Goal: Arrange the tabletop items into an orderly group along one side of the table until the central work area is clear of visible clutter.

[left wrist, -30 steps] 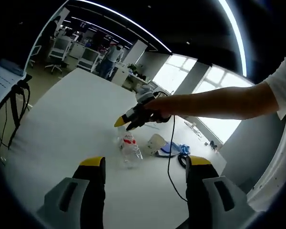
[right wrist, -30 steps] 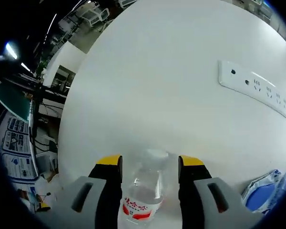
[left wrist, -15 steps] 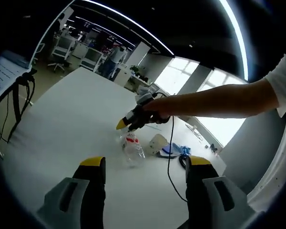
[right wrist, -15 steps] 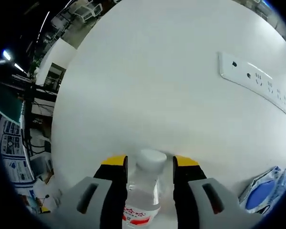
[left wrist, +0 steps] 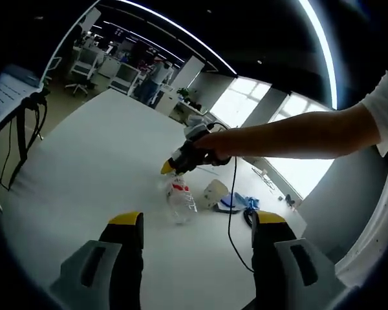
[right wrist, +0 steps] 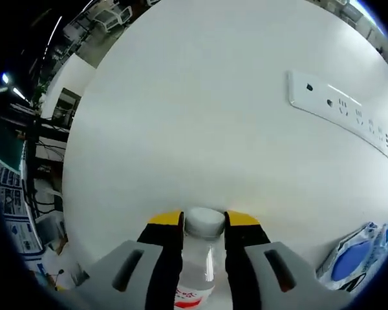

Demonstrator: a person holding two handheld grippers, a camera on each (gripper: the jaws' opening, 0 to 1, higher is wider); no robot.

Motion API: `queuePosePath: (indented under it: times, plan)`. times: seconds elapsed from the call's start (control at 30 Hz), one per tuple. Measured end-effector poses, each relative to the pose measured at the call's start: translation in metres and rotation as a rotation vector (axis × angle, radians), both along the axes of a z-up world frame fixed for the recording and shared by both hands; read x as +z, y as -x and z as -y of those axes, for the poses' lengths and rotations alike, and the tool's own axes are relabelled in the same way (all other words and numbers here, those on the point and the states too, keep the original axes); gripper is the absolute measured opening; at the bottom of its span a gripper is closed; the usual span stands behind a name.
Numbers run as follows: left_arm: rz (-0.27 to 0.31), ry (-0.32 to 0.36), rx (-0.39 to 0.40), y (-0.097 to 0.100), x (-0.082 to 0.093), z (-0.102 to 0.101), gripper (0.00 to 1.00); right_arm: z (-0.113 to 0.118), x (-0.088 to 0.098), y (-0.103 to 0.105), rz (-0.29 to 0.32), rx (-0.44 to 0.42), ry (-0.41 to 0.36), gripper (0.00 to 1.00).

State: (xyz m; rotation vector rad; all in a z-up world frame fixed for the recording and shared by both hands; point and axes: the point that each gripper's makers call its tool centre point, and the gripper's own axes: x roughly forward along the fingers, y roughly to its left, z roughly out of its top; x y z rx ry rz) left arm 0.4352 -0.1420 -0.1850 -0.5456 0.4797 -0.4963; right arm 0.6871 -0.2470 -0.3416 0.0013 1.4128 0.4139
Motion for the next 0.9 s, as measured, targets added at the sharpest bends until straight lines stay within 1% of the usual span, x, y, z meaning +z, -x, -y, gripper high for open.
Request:
queuePosePath:
  times: [0.07,0.23,0.33,0.4,0.47,0.67,0.77,0.9]
  plan:
    - [-0.001,-0.007,-0.003,0.000,-0.001,0.000,0.68,0.001,0.002,0.006,0.006,-0.009,-0.001,0.22]
    - [0.000,-0.019,-0.013,-0.004,-0.002,0.000,0.68,0.001,0.002,0.005,0.015,-0.022,-0.006,0.22]
    - [0.006,-0.029,-0.023,-0.008,-0.001,0.001,0.68,0.002,0.007,0.011,0.026,-0.023,-0.011,0.22]
    - [0.009,-0.031,-0.030,-0.012,-0.001,0.003,0.68,0.003,0.008,0.010,0.030,-0.025,-0.015,0.22]
    - [0.016,-0.042,-0.046,-0.020,-0.001,0.006,0.67,0.003,0.013,0.015,0.044,-0.021,-0.020,0.22]
    - [0.031,-0.067,-0.102,-0.042,-0.004,0.019,0.67,0.004,0.024,0.015,0.074,-0.021,-0.043,0.22]
    - [0.034,-0.067,-0.126,-0.053,-0.005,0.027,0.67,0.006,0.030,0.012,0.088,-0.020,-0.053,0.22]
    - [0.032,-0.078,-0.159,-0.066,-0.010,0.037,0.67,0.007,0.039,0.015,0.107,-0.015,-0.062,0.22]
